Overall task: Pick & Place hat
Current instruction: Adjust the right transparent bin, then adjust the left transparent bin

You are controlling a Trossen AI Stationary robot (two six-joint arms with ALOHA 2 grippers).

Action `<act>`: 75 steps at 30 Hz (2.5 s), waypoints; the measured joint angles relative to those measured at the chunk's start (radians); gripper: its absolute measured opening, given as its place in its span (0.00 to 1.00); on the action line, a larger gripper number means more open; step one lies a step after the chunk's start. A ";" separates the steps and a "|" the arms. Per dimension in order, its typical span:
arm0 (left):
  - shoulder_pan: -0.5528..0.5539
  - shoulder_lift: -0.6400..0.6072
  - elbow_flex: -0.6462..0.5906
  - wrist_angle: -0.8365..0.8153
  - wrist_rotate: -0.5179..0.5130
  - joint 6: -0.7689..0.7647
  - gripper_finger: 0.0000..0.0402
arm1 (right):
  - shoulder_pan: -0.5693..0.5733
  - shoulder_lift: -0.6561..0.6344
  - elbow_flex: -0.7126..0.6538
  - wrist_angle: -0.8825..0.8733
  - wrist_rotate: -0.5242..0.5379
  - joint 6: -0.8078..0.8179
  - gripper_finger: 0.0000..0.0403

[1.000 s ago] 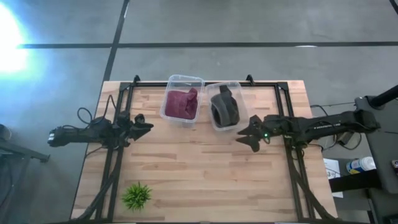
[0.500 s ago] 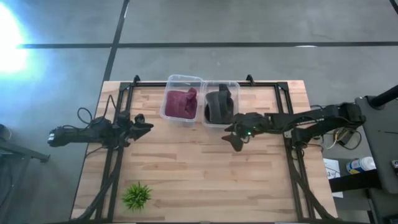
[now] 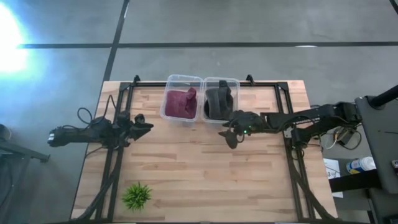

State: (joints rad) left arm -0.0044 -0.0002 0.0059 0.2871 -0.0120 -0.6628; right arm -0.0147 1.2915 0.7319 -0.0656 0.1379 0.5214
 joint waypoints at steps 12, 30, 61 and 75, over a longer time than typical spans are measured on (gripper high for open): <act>0.002 0.000 0.000 -0.001 0.000 0.000 0.31 | 0.020 -0.036 -0.002 0.002 -0.034 -0.001 0.61; 0.002 0.004 0.003 -0.013 0.000 0.000 0.31 | 0.017 -0.079 -0.003 -0.010 -0.032 0.048 0.61; 0.004 0.278 0.137 -0.556 -0.646 -0.632 0.29 | 0.017 -0.080 -0.004 -0.036 -0.033 0.072 0.61; 0.049 0.527 0.136 -0.315 -0.703 -0.453 0.29 | 0.017 -0.080 -0.004 -0.035 -0.037 0.073 0.61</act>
State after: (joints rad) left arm 0.0443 0.5269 0.1421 -0.0282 -0.7149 -1.1157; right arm 0.0025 1.2110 0.7277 -0.1009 0.1010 0.5949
